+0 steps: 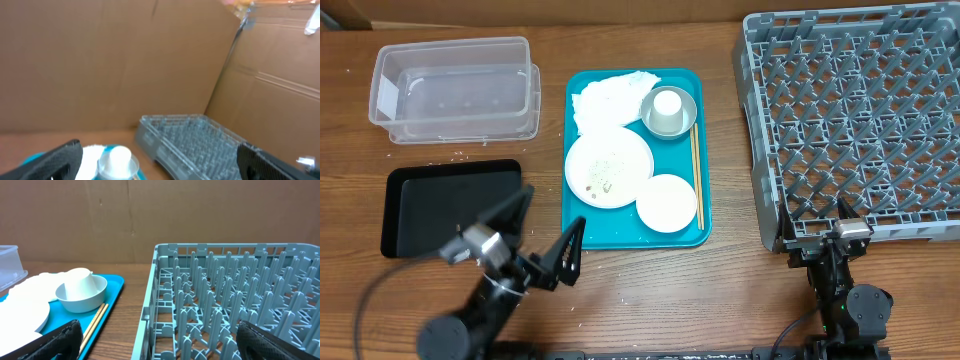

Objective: Sort waste into correct bins and load items into the dishwasher
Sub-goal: 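Move the left gripper over the teal tray to the white tissue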

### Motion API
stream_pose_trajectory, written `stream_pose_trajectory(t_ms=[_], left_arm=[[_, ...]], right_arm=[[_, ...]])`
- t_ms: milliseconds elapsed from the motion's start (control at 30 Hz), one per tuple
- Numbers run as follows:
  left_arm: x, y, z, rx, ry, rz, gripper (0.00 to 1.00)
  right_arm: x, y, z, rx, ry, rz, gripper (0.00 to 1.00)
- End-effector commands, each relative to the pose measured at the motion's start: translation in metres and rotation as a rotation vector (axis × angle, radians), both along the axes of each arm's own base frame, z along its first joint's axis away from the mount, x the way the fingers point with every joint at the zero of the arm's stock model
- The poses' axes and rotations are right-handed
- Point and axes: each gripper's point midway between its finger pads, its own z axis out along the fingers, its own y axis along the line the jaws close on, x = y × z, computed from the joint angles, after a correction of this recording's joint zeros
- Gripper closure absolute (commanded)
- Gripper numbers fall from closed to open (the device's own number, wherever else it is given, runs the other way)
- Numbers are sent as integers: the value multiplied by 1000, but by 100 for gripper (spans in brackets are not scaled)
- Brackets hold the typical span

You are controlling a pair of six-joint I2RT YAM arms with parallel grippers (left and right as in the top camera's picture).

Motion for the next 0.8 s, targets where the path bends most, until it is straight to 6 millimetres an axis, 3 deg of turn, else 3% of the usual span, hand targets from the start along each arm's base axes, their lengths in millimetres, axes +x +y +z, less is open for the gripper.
stream_pose_trajectory(t_ms=[0, 100, 300, 400, 500, 567, 767], left_arm=[[13, -6, 44, 190, -30, -12, 0], [46, -12, 53, 243, 190, -63, 0], [92, -26, 67, 347, 543, -216, 0], [117, -32, 75, 290, 646, -253, 0], [142, -50, 80, 281, 625, -341, 0], [164, -47, 59, 338, 699, -256, 0], [212, -36, -41, 669, 980, 47, 0]], right_arm=[[0, -2, -1, 0, -6, -10, 0], [0, -2, -1, -1, -6, -10, 0], [0, -2, -1, 0, -6, -10, 0], [0, -2, -1, 0, -6, -10, 0], [0, -2, -1, 0, -6, -10, 0], [0, -2, -1, 0, -6, -10, 0], [0, -2, -1, 0, -6, -10, 0]])
